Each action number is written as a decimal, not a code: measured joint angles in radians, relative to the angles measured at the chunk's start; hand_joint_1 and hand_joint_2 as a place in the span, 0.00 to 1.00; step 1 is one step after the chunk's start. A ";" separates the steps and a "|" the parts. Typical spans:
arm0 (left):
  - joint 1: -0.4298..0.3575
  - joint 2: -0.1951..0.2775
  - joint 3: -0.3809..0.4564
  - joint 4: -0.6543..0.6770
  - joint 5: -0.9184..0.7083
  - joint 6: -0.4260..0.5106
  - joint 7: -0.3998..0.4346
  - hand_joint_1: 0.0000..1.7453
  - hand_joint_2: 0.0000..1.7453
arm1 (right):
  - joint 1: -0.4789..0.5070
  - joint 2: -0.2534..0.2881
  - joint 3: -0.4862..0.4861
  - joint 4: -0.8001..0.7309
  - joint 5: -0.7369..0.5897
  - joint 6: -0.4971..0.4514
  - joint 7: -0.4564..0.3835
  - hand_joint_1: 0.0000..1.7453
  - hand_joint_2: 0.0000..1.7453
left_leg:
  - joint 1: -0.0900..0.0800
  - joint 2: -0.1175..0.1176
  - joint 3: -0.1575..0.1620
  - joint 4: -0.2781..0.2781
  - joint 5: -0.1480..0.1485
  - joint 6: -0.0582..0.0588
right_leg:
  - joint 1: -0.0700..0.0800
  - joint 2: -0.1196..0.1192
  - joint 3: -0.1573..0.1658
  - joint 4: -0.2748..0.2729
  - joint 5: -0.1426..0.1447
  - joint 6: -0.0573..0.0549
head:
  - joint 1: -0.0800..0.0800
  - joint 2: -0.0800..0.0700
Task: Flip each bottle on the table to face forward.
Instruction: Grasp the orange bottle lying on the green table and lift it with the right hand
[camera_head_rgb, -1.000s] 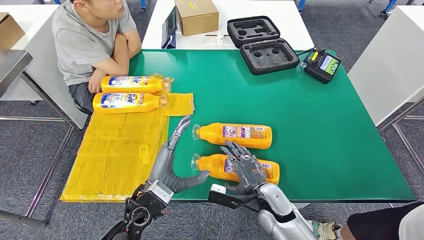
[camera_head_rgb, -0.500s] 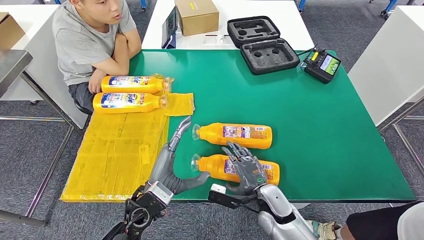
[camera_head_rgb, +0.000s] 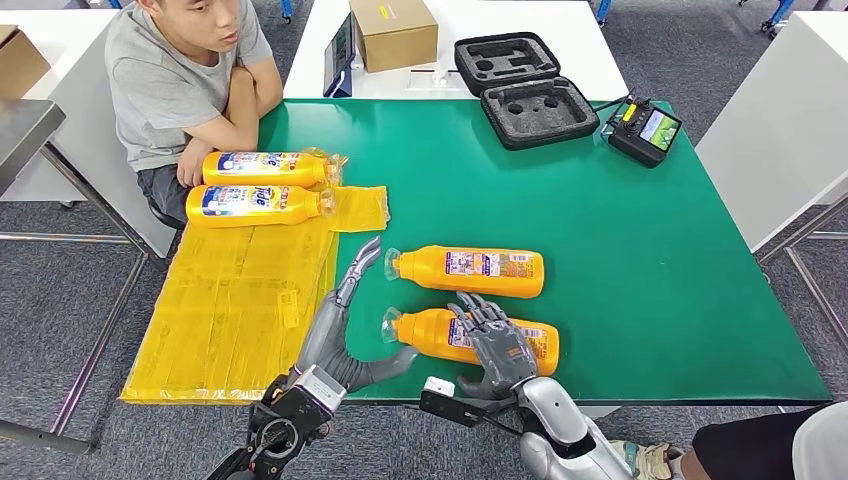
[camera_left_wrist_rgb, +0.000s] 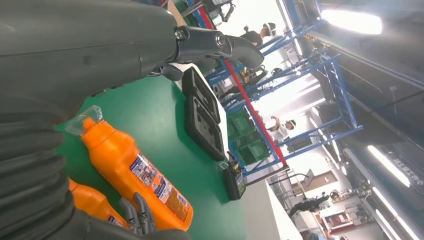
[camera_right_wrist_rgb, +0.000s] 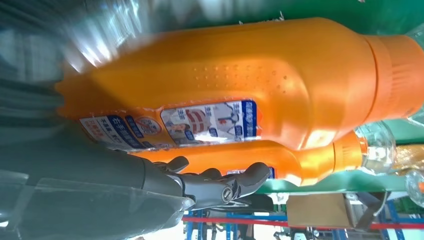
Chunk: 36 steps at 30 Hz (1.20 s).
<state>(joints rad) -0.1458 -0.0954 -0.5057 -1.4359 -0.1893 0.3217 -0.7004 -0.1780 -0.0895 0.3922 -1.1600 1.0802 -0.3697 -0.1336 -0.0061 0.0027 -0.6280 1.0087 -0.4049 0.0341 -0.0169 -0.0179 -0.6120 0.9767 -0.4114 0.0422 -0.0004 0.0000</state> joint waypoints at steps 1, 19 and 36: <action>0.000 0.000 0.000 0.000 -0.002 -0.004 0.000 0.00 1.00 | 0.002 -0.001 0.000 -0.002 0.002 0.003 0.005 0.00 1.00 | 0.000 0.000 0.000 0.000 0.000 0.000 | 0.000 0.000 0.000 0.000 0.000 0.000 | 0.000 0.000; 0.036 -0.011 0.052 -0.009 -0.055 -0.053 0.000 0.00 1.00 | 0.137 -0.032 -0.034 -0.182 0.172 0.061 0.157 0.00 1.00 | 0.000 0.000 0.000 0.000 0.000 0.000 | 0.000 0.000 0.000 0.000 0.000 0.000 | 0.000 0.000; 0.057 -0.020 0.072 -0.027 -0.066 -0.052 0.000 0.00 1.00 | 0.168 -0.031 -0.102 -0.207 0.215 0.064 0.175 0.00 1.00 | 0.000 0.000 0.000 0.000 0.000 0.000 | 0.000 0.000 0.000 0.000 0.000 0.000 | 0.000 0.000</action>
<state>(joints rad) -0.0888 -0.1149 -0.4333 -1.4630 -0.2548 0.2696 -0.7004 -0.0100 -0.1200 0.2899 -1.3670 1.2951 -0.3058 0.0410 -0.0062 0.0026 -0.6278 1.0087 -0.4052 0.0343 -0.0170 -0.0179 -0.6117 0.9765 -0.4117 0.0420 -0.0005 0.0000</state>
